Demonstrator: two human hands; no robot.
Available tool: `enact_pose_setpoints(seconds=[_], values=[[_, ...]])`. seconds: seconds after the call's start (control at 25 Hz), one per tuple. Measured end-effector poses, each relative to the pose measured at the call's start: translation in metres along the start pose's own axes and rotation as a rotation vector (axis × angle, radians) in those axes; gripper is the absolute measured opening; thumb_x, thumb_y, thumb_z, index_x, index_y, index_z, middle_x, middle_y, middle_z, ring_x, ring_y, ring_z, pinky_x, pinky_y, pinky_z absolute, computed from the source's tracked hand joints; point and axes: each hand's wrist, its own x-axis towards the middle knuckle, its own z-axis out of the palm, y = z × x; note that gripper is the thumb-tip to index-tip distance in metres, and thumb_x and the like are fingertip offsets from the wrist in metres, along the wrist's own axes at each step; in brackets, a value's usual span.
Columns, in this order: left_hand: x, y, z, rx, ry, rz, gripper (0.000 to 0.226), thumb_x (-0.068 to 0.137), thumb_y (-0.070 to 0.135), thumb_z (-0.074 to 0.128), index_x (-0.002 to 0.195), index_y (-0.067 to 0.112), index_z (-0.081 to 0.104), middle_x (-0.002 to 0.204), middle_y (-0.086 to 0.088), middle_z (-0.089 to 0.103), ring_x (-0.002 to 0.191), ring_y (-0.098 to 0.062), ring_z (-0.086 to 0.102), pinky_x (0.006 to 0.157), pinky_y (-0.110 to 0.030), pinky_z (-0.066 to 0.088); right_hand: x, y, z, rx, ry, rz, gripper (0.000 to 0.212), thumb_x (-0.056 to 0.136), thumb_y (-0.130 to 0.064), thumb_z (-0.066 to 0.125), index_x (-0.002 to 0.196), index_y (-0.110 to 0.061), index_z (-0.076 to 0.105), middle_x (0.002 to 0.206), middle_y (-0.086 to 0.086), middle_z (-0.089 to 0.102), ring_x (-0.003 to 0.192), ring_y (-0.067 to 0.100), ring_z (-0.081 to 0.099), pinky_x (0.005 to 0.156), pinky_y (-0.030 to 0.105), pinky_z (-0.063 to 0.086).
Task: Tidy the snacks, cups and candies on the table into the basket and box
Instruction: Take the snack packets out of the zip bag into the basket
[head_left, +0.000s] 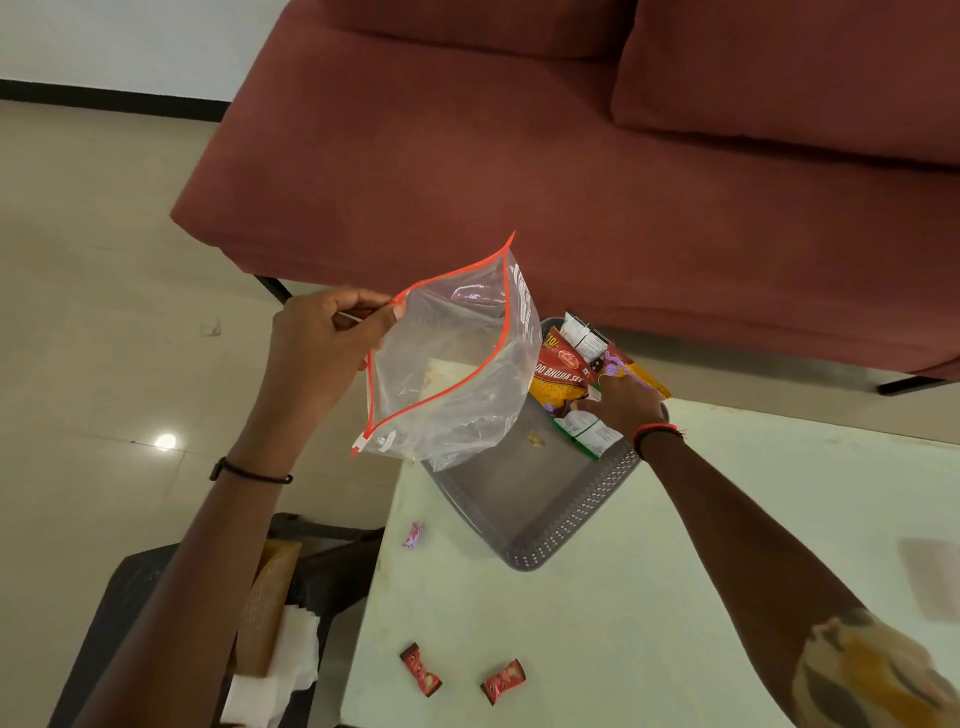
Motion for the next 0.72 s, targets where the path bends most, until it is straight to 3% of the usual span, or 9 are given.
enact_pose_setpoints(seconds=[0.08,0.16,0.28,0.4,0.6,0.72], values=[[0.001,-0.001,0.002,0.007,-0.008,-0.009,0.01,0.084,0.028,0.067,0.09,0.022,0.07,0.065,0.008,0.064,0.051,0.009,0.058,0.05,-0.006,0.046,0.0,0.0,-0.001,0.026,-0.056,0.002,0.059,0.076,-0.058,0.068,0.105,-0.007,0.057,0.102,0.01,0.066,0.096,0.03,0.065,0.07,0.034,0.046],[0.002,-0.001,0.004,-0.001,-0.017,-0.017,0.009,0.084,0.028,0.067,0.09,0.022,0.071,0.064,0.009,0.064,0.051,0.009,0.058,0.05,-0.005,0.046,-0.001,0.003,-0.002,-0.026,-0.103,-0.013,0.05,0.08,-0.04,0.071,0.113,-0.007,0.054,0.109,0.01,0.066,0.102,0.032,0.063,0.077,0.038,0.051],[0.003,0.002,0.004,-0.012,-0.03,-0.018,0.007,0.083,0.029,0.067,0.088,0.024,0.07,0.061,0.014,0.064,0.051,0.008,0.058,0.052,-0.009,0.047,-0.003,0.009,-0.006,-0.069,-0.017,0.004,0.03,0.09,-0.013,0.053,0.12,-0.007,0.054,0.115,0.015,0.065,0.105,0.035,0.063,0.085,0.041,0.052],[0.002,0.004,0.004,-0.024,-0.03,-0.023,0.004,0.083,0.03,0.068,0.084,0.026,0.069,0.052,0.02,0.063,0.051,0.007,0.059,0.054,-0.011,0.048,-0.002,0.015,-0.01,-0.018,0.038,0.047,0.034,0.089,-0.006,0.049,0.122,-0.008,0.057,0.117,0.017,0.064,0.105,0.037,0.062,0.086,0.043,0.052],[-0.005,0.003,0.005,-0.008,-0.037,-0.024,0.004,0.083,0.029,0.067,0.085,0.026,0.068,0.065,0.012,0.064,0.053,0.007,0.059,0.063,-0.021,0.051,-0.005,0.016,-0.007,0.027,0.059,0.109,0.028,0.088,-0.003,0.049,0.116,-0.003,0.057,0.113,0.02,0.063,0.102,0.039,0.062,0.083,0.043,0.051],[-0.01,0.004,0.006,-0.003,-0.047,-0.035,0.007,0.083,0.029,0.067,0.086,0.024,0.07,0.066,0.01,0.065,0.053,0.006,0.058,0.067,-0.029,0.053,-0.008,0.013,-0.006,0.035,0.162,0.124,0.025,0.087,0.0,0.048,0.111,0.0,0.056,0.111,0.022,0.06,0.103,0.039,0.057,0.082,0.043,0.049]])
